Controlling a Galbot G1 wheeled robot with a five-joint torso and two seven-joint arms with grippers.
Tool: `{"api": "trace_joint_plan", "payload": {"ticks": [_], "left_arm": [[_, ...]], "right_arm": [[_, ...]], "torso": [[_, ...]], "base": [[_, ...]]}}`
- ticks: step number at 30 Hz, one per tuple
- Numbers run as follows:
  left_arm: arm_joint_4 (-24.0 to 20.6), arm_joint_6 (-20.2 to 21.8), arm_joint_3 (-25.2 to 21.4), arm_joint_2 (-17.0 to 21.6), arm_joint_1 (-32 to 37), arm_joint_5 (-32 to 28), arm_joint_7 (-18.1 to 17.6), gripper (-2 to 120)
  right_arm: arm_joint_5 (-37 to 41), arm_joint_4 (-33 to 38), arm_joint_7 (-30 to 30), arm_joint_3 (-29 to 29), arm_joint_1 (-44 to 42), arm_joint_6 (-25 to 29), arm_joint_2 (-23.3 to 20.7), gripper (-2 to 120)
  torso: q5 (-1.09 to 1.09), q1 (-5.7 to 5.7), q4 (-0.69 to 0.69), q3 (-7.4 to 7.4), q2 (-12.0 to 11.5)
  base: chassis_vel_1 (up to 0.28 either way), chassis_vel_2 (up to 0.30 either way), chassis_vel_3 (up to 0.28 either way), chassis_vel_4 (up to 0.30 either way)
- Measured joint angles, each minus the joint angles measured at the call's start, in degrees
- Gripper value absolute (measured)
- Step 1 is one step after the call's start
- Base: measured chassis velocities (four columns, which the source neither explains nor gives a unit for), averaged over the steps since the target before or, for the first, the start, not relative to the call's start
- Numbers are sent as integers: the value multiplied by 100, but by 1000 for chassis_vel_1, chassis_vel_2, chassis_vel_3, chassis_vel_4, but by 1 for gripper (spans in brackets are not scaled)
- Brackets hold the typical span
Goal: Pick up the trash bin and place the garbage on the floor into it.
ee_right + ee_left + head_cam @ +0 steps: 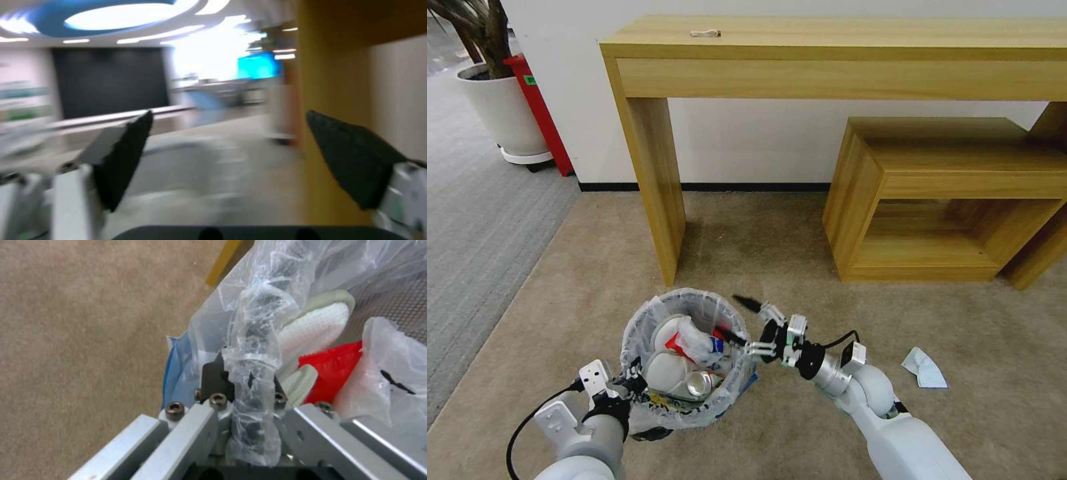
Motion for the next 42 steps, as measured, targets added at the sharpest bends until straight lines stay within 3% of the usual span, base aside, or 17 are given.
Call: {"api": "trace_joint_plan", "payload": {"ticks": [1,2,3,4,6,10,18,29,42], "left_arm": [[-11,5,-90,11,-32,-50,-2,1],[-13,5,-112,15,-40,-57,-2,1],[-23,5,-214,48,-71,-51,-2,1],[-23,5,-214,48,-71,-51,-2,1],[-25,3,-254,75,-83,77,1,1],[36,-102,-399,80,-175,338,51,1],[148,-429,-671,152,-286,621,103,1],[242,-894,-946,197,-303,788,122,1],[297,-1141,-953,209,-234,832,209,1]], "right_arm": [[-104,136,698,161,-60,-3,92,97],[-165,179,894,227,-78,-8,120,99],[-582,310,1456,639,-148,15,265,100],[-582,310,1456,639,-148,15,265,100],[-1277,378,1516,1262,-270,287,400,100],[-1869,610,1861,1910,-581,272,504,100],[-2096,847,2536,2982,-940,130,644,100],[-2035,816,2443,4012,-892,109,592,100],[-1942,755,2260,4301,-875,257,610,100]], "torso": [[0,0,0,0,0],[0,0,0,0,0],[0,0,0,0,0],[0,0,0,0,0],[0,0,0,0,0],[1,0,-1,0,0],[1,0,-1,0,0],[0,0,0,0,0],[0,0,0,0,0]], "base": [[0,0,0,0],[0,0,0,0],[0,0,0,0],[0,0,0,0],[0,0,0,0],[0,0,0,0],[0,0,0,0],[0,0,0,0],[0,0,0,0]]}}
